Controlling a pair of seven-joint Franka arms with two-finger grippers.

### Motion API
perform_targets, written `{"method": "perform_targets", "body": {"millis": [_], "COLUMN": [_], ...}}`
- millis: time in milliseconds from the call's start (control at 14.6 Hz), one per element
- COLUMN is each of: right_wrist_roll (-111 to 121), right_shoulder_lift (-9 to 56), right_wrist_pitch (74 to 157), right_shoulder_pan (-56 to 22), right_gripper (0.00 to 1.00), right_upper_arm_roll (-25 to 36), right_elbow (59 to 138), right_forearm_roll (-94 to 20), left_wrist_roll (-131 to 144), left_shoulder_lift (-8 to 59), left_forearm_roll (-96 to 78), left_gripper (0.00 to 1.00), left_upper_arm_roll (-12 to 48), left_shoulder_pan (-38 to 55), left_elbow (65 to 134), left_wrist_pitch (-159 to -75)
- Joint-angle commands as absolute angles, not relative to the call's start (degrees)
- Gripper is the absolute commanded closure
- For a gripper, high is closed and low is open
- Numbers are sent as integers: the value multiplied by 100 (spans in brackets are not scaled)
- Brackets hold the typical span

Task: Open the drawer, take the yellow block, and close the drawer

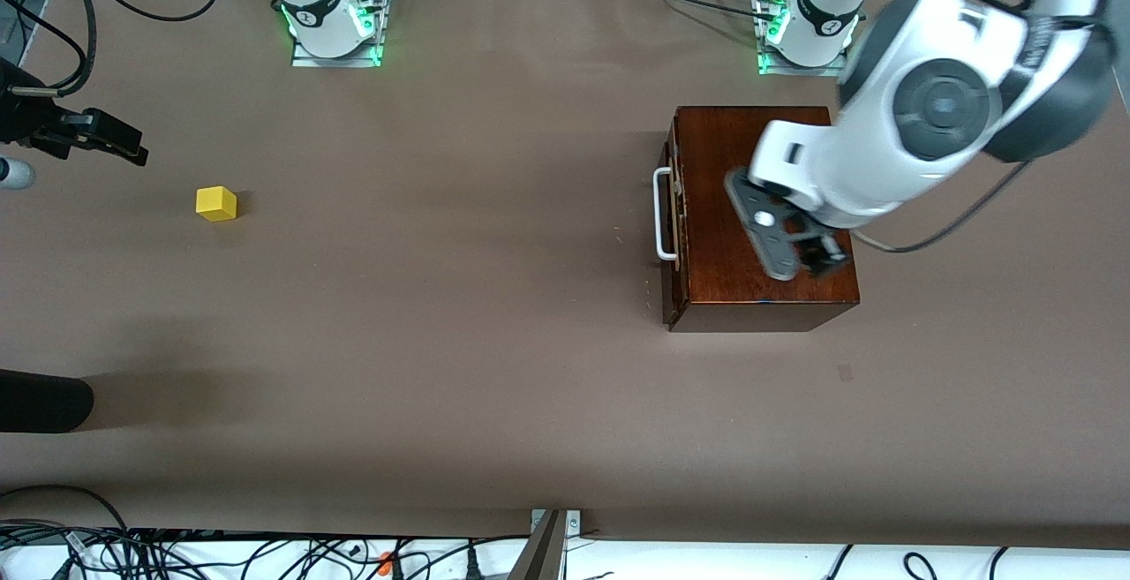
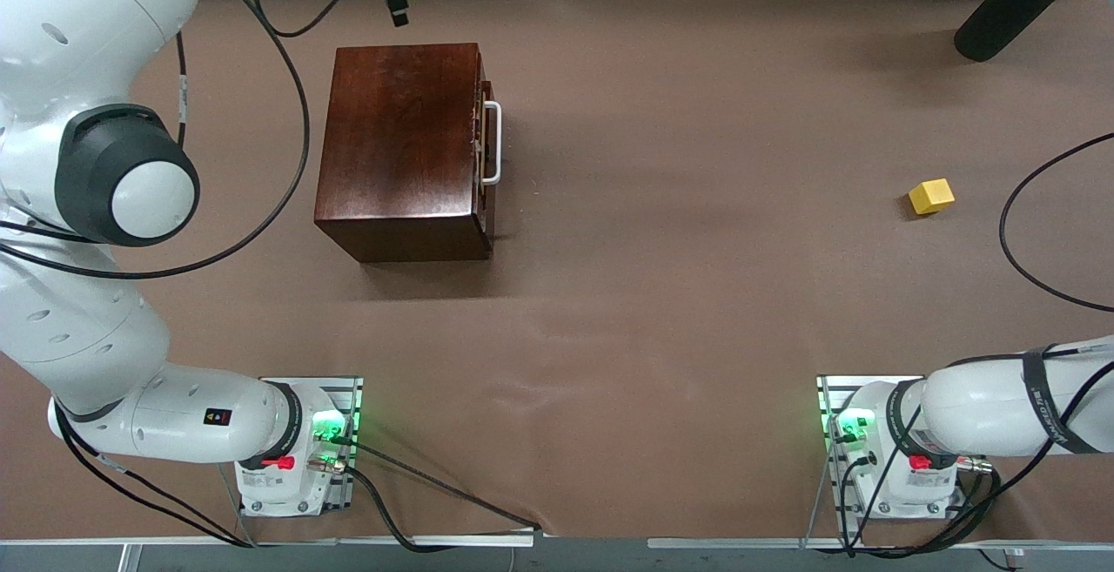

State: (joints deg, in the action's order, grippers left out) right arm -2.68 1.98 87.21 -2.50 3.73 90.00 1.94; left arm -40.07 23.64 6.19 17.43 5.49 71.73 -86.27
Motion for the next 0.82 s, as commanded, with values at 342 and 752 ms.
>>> {"method": "perform_targets", "body": {"millis": [342,752], "right_wrist_roll": [-343,-343], "right_shoulder_lift": [149,141], "right_wrist_pitch": [8657,8648], "right_shoulder_pan": [-185,-185], "right_gripper": [0,0], "right_upper_arm_roll": [299,299], "right_elbow": [8982,8991], "right_forearm_roll": [185,193], "left_wrist_roll": [-2070,-168], "left_shoulder_lift": [661,44], "left_forearm_roll": [9,9], "left_gripper": [0,0], "left_upper_arm_roll": [344,343], "left_shoulder_pan": [536,-61], "left_elbow": [9130,9659], "left_wrist_pitch": [-9412,-9466]}}
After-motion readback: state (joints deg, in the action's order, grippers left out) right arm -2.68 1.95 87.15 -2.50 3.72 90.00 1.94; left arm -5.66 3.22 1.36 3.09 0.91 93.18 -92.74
